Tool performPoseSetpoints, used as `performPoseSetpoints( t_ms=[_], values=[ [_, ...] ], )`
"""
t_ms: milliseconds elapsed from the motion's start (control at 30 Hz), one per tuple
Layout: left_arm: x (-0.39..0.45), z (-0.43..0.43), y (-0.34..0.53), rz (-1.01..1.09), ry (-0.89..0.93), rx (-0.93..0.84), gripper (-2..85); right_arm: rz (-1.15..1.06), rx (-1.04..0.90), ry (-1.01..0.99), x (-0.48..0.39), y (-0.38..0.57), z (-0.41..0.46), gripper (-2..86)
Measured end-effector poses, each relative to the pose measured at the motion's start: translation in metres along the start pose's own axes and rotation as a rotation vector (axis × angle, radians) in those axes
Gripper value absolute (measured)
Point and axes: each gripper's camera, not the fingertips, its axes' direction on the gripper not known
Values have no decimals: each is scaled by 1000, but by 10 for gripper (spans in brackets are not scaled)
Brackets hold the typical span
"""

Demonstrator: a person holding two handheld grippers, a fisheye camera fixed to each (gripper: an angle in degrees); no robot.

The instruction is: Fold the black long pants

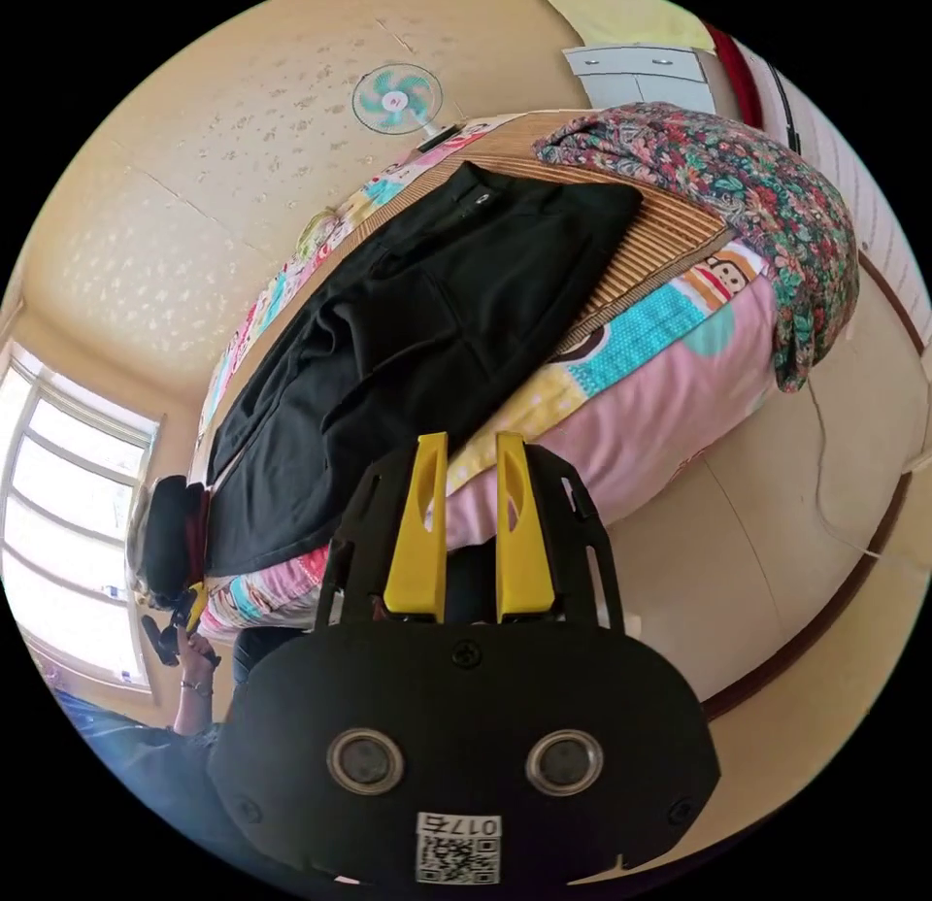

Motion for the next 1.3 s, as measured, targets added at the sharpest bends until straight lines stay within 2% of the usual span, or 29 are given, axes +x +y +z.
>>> performPoseSetpoints(
  t_ms=[100,200,400,467,567,667,833,1000,1100,1300],
  values=[
    [13,13,-14,-12,-9,-3,107,28,28,-110,4,5,-5,77],
    [7,26,-31,-149,-47,-49,98,43,45,-178,3,5,-12,76],
    [15,48,-48,-313,20,-106,78,-6,36,-171,-17,-1,-17,77],
    [15,67,-51,-324,67,-178,26,1,34,-169,-20,-3,-17,77],
    [9,60,-45,-304,127,-109,3,25,52,-217,-20,-5,-19,77],
    [1,29,-30,-276,260,17,-4,57,74,-228,-13,-9,-28,78],
    [13,-38,-16,-135,165,192,-8,110,136,-149,8,-31,-50,85],
    [-3,-43,-6,-157,182,181,-8,174,198,-143,31,-79,-50,93],
    [-15,-41,4,-205,180,184,-8,287,159,-167,40,-103,-35,98],
    [-24,-52,20,-226,150,209,-7,437,199,-201,42,-109,-23,117]
  ],
)
